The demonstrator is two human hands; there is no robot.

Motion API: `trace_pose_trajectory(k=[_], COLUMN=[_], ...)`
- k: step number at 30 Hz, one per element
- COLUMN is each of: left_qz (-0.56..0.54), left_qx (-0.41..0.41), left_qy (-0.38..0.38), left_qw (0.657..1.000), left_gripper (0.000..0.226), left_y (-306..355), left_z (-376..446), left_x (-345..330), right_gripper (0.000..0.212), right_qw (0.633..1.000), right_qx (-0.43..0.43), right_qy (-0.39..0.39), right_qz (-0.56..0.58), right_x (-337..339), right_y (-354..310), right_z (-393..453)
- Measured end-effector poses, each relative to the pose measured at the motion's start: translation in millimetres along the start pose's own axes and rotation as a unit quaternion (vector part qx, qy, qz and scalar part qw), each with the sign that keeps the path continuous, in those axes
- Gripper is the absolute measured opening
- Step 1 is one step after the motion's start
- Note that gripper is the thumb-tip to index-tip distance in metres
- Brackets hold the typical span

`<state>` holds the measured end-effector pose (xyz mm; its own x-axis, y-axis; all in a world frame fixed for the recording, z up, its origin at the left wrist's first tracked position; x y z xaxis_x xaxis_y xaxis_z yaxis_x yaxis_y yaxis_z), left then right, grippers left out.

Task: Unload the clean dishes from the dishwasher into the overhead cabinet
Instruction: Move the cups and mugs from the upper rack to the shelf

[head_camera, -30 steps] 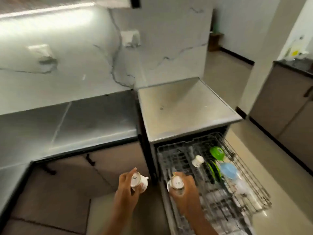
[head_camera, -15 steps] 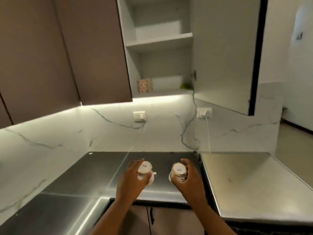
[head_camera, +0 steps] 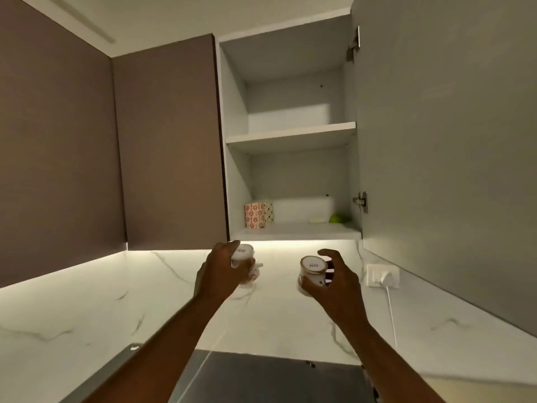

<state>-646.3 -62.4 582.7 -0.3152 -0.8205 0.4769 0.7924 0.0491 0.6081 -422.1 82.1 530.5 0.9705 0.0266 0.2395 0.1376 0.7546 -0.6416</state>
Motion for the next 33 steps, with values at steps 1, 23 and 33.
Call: trace_pose_trajectory(k=[1, 23, 33], left_qz=[0.014, 0.0, -0.013], left_qx=[0.003, -0.067, -0.048], left_qy=[-0.006, -0.092, -0.136], left_qw=[1.0, 0.994, 0.989], left_gripper=[0.057, 0.058, 0.046], left_y=[-2, -27, -33], left_z=[19, 309, 357], left_x=[-6, -157, -241], right_gripper=[0.066, 0.063, 0.063], right_qw=[1.0, 0.982, 0.951], right_qx=[0.003, -0.053, -0.119], right_qy=[0.002, 0.006, -0.059], right_qz=[-0.004, -0.179, -0.278], right_x=[-2, -120, -155], right_y=[3, 74, 127], right_z=[18, 288, 352])
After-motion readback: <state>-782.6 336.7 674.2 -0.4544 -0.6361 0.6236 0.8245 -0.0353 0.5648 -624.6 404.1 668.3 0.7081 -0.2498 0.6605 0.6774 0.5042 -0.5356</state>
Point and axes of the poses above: each hand's wrist, its own z-axis towards the middle knuckle, its own x-axis out of the back of the hand, y = z × x, the point moved 8 cm from there along z, towards the middle knuckle, and after that the axes turned 4 degrees about -z, right-handed, at the moved point
